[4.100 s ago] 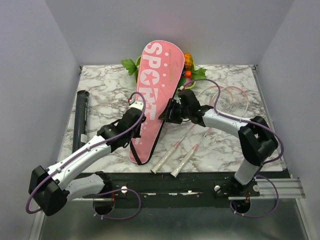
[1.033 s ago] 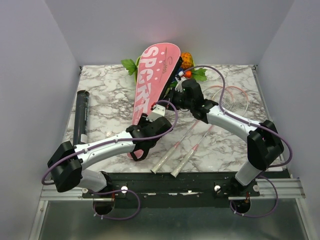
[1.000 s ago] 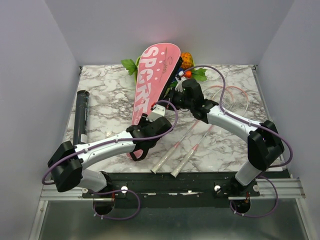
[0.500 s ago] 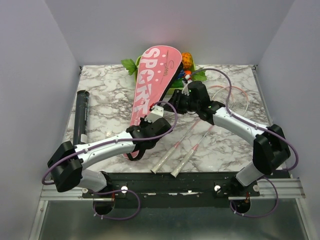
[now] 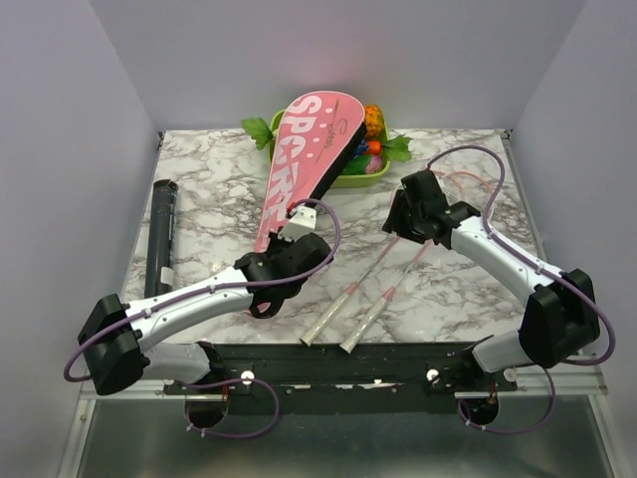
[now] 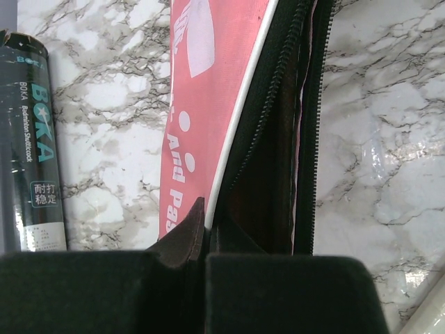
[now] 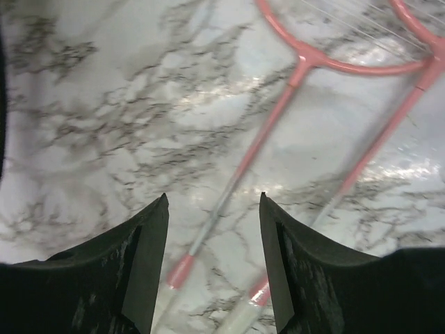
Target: Pack up the badminton gear
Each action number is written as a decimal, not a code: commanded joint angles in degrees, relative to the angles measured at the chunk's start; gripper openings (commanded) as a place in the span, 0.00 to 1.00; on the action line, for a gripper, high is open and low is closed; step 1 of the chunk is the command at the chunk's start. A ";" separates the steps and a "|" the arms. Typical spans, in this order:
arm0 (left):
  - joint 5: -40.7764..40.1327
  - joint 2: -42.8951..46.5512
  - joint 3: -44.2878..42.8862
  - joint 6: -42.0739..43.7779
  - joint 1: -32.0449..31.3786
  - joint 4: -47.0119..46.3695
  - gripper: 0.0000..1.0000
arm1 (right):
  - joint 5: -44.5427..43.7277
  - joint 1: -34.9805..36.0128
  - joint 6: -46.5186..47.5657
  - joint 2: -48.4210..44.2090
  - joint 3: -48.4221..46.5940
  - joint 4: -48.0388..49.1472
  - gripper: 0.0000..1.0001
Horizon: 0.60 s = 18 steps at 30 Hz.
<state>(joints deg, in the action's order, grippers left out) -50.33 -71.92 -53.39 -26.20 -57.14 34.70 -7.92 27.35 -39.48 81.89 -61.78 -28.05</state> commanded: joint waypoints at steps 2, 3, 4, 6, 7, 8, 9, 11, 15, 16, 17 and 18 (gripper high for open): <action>0.22 1.26 1.71 4.12 -0.42 -4.81 0.00 | -7.71 -2.21 -3.05 2.40 0.35 -12.35 0.63; 1.45 0.82 1.97 5.88 -0.42 -6.12 0.00 | -8.68 -2.30 -3.49 3.44 0.00 -13.68 0.62; 2.33 -0.40 1.80 6.68 -0.42 -5.87 0.00 | -9.56 -2.39 -3.75 3.98 -0.36 -15.00 0.62; 4.53 -1.90 1.53 7.73 -0.51 -5.61 0.00 | -11.84 -2.57 -5.25 5.12 -1.06 -18.08 0.62; 5.06 -3.56 1.36 8.26 -0.51 -5.43 0.00 | -12.46 -2.74 -5.69 5.30 -1.06 -18.70 0.62; 6.80 -4.53 1.18 8.79 -0.51 -5.34 0.00 | -12.90 -3.01 -6.39 5.39 -0.89 -19.40 0.61; 7.43 -5.41 0.92 9.40 -0.51 -5.43 0.00 | -12.99 -3.18 -6.66 5.56 -0.54 -19.67 0.61; 8.40 -8.49 0.39 10.11 -0.51 -4.73 0.00 | -13.34 -3.53 -7.62 5.91 -0.01 -20.02 0.61; 10.15 -13.33 -1.02 11.69 -0.42 -3.94 0.00 | -12.65 -4.06 -8.59 8.02 0.52 -19.67 0.61; 10.42 -14.38 -1.37 11.87 -0.51 -3.94 0.00 | -12.47 -4.06 -8.85 8.55 0.43 -19.58 0.61; 10.95 -14.74 -1.46 12.13 -0.42 -3.94 0.00 | -12.21 -4.15 -9.03 9.51 0.52 -19.15 0.61; 11.39 -15.00 -1.55 12.83 -0.51 -4.37 0.00 | -11.86 -4.15 -9.21 9.87 0.69 -18.62 0.61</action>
<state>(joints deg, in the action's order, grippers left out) -42.41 -85.36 -52.75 -16.25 -57.41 30.70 -18.22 23.66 -46.39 89.25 -61.76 -45.98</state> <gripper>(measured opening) 0.032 0.612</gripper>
